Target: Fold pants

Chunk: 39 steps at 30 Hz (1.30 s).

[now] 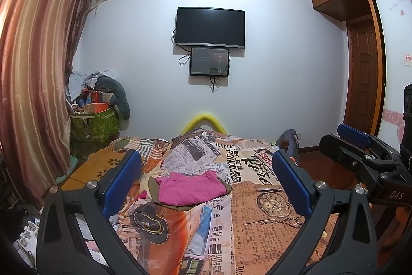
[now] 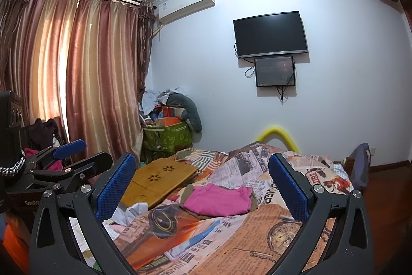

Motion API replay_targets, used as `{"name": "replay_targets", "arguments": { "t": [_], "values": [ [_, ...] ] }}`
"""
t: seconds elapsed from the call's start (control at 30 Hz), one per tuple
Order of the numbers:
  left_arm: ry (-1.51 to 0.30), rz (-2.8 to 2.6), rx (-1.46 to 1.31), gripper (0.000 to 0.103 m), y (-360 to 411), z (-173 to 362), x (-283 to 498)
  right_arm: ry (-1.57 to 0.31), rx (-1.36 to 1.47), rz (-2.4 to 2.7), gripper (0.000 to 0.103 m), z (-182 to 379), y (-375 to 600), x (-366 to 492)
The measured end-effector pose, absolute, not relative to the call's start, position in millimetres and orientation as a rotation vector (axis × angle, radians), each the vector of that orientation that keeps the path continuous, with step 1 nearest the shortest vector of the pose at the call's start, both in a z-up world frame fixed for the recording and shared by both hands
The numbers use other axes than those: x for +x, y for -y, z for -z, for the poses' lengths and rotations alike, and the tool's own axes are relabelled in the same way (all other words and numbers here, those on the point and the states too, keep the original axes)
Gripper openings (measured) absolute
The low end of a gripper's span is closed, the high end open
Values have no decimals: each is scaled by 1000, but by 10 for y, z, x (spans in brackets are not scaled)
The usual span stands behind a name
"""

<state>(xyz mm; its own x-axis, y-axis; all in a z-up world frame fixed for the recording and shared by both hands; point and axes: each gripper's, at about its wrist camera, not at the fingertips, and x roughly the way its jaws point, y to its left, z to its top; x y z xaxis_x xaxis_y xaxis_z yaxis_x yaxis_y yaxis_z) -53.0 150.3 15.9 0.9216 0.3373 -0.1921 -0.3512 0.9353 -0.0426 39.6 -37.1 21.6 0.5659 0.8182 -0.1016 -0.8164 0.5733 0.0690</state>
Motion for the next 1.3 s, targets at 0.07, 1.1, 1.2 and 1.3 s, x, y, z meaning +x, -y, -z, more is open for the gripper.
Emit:
{"name": "replay_targets", "arguments": {
  "t": [0.07, 1.1, 1.2, 1.3],
  "values": [
    [-186, -349, -81, 103, -1507, -162, -518, -126, 14, -960, 102, -211, 373, 395],
    [-220, -295, -79, 103, -1504, -113, -431, -154, 17, -953, 102, -131, 395, 446],
    [-226, -293, -89, 103, -1519, -108, -411, -160, 18, -954, 102, -117, 395, 454],
    [-232, -294, -92, 103, -1528, -98, -394, -164, 18, -953, 102, -102, 401, 459]
  ]
}}
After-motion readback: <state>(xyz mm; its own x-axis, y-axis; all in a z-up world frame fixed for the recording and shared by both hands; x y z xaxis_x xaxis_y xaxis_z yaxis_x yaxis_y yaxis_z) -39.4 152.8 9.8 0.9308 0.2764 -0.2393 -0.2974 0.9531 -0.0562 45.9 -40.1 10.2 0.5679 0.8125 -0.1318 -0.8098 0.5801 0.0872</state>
